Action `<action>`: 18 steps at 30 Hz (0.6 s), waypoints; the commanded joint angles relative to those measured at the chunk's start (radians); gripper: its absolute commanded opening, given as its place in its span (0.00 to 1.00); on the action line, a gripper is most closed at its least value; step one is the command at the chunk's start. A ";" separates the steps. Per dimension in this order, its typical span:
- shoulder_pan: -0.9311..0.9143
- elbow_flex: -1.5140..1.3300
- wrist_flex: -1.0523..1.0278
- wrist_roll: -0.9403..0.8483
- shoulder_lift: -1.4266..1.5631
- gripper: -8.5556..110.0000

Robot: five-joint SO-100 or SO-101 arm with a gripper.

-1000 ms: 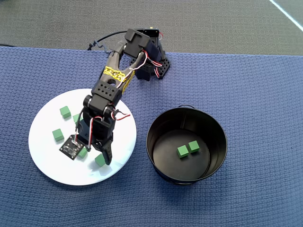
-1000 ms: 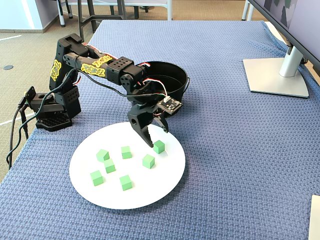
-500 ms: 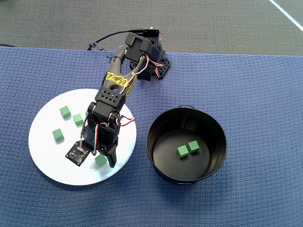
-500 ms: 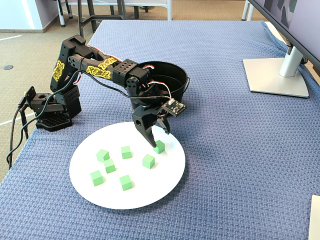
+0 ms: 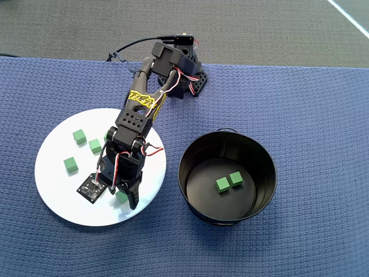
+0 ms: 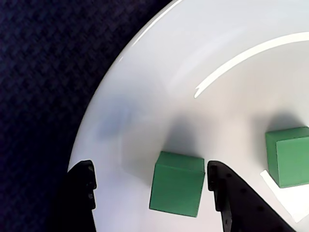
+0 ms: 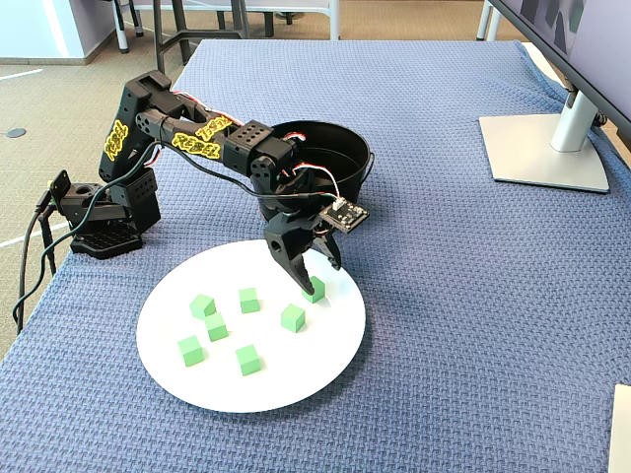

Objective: Pick up the green cubes from the white plate and place them in the black recipient

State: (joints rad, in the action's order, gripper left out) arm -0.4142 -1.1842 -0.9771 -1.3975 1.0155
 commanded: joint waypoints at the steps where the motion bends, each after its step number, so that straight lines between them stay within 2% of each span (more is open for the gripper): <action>1: -0.005 -0.008 0.023 0.006 0.018 0.26; 18: 0.002 -0.074 0.041 0.012 0.057 0.26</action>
State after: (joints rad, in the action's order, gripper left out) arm -0.4142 -1.2609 -0.9526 -1.3898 1.0155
